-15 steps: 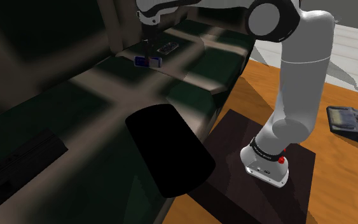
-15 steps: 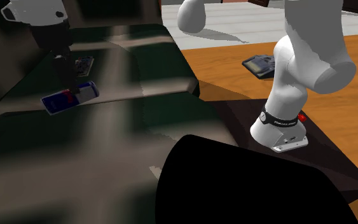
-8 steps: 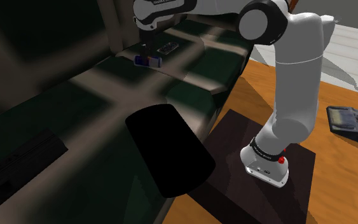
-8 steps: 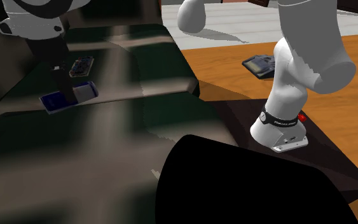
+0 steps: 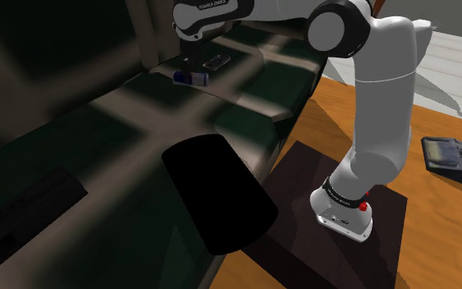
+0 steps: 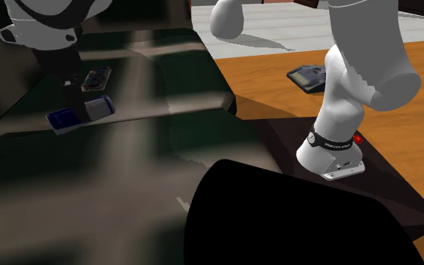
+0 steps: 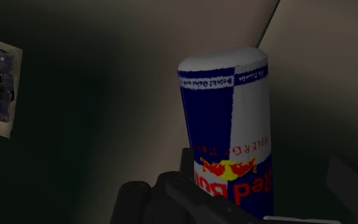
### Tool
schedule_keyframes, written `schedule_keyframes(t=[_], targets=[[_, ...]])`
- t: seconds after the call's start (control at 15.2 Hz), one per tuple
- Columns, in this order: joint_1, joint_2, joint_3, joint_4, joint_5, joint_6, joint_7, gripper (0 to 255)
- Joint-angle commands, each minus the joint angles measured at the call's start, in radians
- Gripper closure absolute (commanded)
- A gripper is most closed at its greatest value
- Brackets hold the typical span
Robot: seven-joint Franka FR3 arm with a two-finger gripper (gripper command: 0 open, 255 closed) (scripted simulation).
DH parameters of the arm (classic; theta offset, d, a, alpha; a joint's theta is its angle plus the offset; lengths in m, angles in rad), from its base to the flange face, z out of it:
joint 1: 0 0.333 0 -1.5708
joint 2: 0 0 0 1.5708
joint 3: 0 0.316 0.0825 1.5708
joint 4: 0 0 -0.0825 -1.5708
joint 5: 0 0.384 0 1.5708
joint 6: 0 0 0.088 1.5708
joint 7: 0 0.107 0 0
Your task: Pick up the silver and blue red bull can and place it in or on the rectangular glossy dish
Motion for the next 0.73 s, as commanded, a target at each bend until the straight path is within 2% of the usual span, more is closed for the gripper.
schedule_keyframes(t=[0.0, 0.07, 0.13, 0.26, 0.66], targets=[[0.006, 0.009, 0.010, -0.017, 0.011, -0.021, 0.002, 0], [0.004, 0.009, 0.012, -0.017, 0.010, -0.021, 0.003, 0], [0.003, 0.011, 0.012, -0.015, 0.010, -0.022, 0.001, 255], [0.010, -0.002, 0.014, -0.035, 0.009, -0.013, 0.012, 255], [0.018, 0.089, 0.013, 0.081, 0.004, -0.040, 0.018, 255]])
